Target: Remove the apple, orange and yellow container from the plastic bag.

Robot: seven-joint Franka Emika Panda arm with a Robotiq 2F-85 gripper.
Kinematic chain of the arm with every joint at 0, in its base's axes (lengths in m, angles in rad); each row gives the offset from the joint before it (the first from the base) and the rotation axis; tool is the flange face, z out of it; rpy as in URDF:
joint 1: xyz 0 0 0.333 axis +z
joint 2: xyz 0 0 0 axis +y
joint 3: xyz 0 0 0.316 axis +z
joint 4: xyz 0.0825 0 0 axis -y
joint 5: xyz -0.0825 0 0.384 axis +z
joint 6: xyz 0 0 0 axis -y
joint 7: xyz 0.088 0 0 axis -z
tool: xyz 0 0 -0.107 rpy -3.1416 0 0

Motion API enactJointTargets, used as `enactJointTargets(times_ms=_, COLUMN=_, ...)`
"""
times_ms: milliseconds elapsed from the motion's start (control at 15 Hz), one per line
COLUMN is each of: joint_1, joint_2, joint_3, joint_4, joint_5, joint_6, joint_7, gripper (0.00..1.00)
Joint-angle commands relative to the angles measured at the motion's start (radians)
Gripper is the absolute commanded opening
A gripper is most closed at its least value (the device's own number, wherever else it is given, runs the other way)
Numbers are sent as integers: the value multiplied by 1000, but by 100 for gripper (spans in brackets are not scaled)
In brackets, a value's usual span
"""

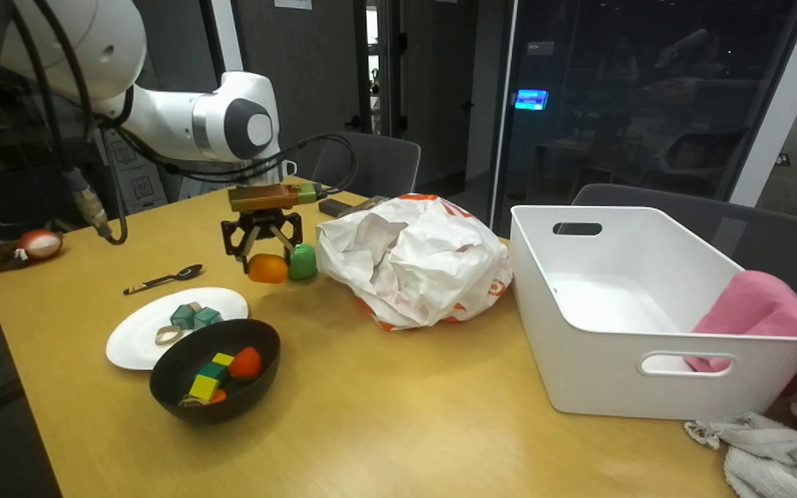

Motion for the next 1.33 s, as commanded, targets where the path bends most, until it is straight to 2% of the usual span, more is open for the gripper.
enactJointTargets(times_ms=0, joint_1=-23, joint_2=-71, joint_3=-5, joint_4=-90, joint_5=-36, joint_6=130, joint_7=-87, gripper=57)
enactJointTargets(times_ms=200, joint_1=-43, joint_2=-82, joint_3=-19, joint_4=-118, joint_5=-35, joint_6=180, joint_7=-116, gripper=57)
enactJointTargets(times_ms=533, joint_1=-75, joint_2=-73, joint_3=-50, joint_4=-138, joint_5=-28, joint_6=196, joint_7=-124, gripper=57)
enactJointTargets(times_ms=1000, joint_1=-100, joint_2=-59, joint_3=-54, joint_4=-173, joint_5=1, joint_6=217, joint_7=-138, gripper=57)
enactJointTargets(times_ms=1067, joint_1=-101, joint_2=-59, joint_3=-54, joint_4=-179, joint_5=6, joint_6=217, joint_7=-134, gripper=95)
enactJointTargets(times_ms=1267, joint_1=-102, joint_2=-62, joint_3=-51, joint_4=-184, joint_5=27, joint_6=203, joint_7=-129, gripper=100)
